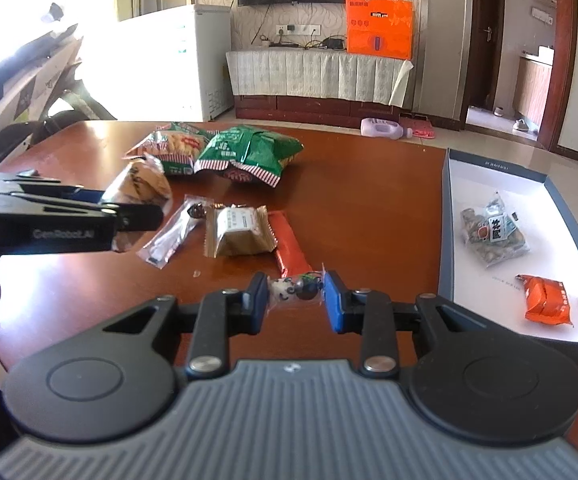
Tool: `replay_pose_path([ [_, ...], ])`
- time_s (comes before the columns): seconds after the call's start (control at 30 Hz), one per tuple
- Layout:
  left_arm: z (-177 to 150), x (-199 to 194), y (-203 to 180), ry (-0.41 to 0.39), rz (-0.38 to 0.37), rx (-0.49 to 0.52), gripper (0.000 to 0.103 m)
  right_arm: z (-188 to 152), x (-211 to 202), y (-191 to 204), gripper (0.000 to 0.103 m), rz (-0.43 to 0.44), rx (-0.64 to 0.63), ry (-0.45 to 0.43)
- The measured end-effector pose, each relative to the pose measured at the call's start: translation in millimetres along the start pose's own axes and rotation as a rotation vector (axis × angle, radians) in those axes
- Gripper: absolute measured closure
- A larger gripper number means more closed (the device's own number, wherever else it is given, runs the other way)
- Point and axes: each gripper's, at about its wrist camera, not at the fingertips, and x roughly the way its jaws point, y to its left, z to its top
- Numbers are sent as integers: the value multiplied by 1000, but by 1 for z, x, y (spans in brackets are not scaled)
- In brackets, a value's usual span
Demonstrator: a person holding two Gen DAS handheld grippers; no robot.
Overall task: Organize snacks
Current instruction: 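Carry the peanut bag with left while right carries the candy packet toward the box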
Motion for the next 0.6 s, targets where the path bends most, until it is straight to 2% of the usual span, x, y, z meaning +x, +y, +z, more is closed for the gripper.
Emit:
replay_pose_path([
  [0.37,17,3,-32,-10,-27,71,59,4,-16,-12,69,-20,18,-34],
  [0.6,24,12,-55,-6,-68,54,59,4,-24,-23,69,-53,19,-51],
])
